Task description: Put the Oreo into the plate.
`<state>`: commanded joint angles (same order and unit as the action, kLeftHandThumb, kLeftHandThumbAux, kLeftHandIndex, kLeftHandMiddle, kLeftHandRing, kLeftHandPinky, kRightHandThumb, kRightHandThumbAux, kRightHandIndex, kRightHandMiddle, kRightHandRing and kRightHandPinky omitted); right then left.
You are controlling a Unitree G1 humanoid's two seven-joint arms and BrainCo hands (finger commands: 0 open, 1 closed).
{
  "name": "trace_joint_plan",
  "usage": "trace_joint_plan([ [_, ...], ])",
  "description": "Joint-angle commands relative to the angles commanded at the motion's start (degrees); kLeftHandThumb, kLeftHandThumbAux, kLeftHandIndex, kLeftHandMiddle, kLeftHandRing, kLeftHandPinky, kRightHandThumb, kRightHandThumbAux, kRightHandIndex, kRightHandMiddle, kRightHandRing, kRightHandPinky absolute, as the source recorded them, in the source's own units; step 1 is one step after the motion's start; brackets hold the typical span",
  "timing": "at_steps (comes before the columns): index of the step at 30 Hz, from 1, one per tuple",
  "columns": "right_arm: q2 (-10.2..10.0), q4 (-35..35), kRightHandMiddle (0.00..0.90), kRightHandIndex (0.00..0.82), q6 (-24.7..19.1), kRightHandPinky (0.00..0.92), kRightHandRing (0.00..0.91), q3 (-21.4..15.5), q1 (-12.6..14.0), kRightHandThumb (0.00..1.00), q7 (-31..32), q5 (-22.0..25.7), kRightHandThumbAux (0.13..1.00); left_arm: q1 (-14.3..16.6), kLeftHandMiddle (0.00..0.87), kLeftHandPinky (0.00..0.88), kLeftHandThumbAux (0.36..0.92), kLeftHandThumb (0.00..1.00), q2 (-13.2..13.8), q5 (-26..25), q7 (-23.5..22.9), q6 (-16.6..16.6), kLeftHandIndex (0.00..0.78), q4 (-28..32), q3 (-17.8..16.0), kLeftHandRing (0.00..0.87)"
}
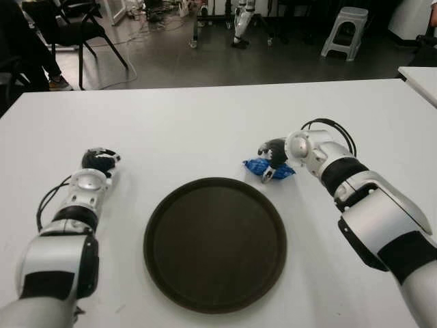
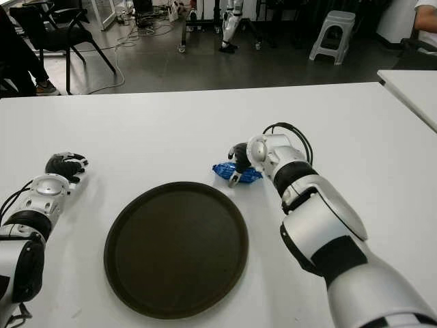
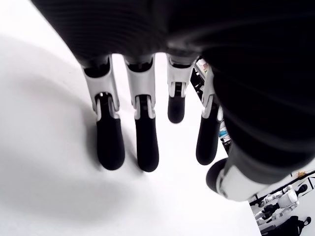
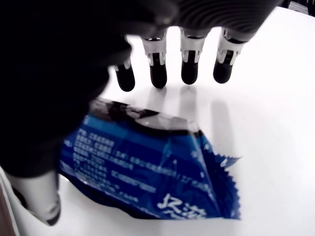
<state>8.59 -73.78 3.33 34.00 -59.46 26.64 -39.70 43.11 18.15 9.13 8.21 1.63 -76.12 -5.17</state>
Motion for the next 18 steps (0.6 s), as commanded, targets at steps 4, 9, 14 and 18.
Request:
trace_joint_plan([
  [4, 0.06, -0.76, 0.001, 0.0, 0.59, 0.0, 0.0, -0.33, 0.45, 0.0, -0.83, 0.08, 0.694, -0.04, 0.151, 0.165, 0.724, 0.677, -0.07, -0.19, 0.21, 0.06, 0.398, -0.01, -0.34, 0.16],
  [9, 0.27, -0.7, 0.0, 0.0, 0.76, 0.0, 0.0, -0.55, 0.34, 0.0, -0.23, 0.27, 0.701, -0.05, 0.151, 0.173, 0.724, 0.675, -0.13, -0.19, 0.45, 0.07, 0.398, 0.0, -0.42, 0.163],
  [14, 0.62, -0.68, 0.001, 0.0, 0.62, 0.0, 0.0, -1.2, 0.6, 0.0, -0.36, 0.88, 0.711, -0.06, 0.136, 0.157, 0.724, 0.676, -0.09, -0.27, 0.22, -0.08, 0.398, -0.07, -0.55, 0.148],
  [18, 0.68, -0.68, 0.0, 0.0, 0.55, 0.0, 0.0, -1.45, 0.73, 0.0, -0.53, 1.05, 0.704, -0.05, 0.126, 0.143, 0.725, 0.676, -0.05, -0.4, -0.05, -0.13, 0.398, -0.09, -0.68, 0.135],
])
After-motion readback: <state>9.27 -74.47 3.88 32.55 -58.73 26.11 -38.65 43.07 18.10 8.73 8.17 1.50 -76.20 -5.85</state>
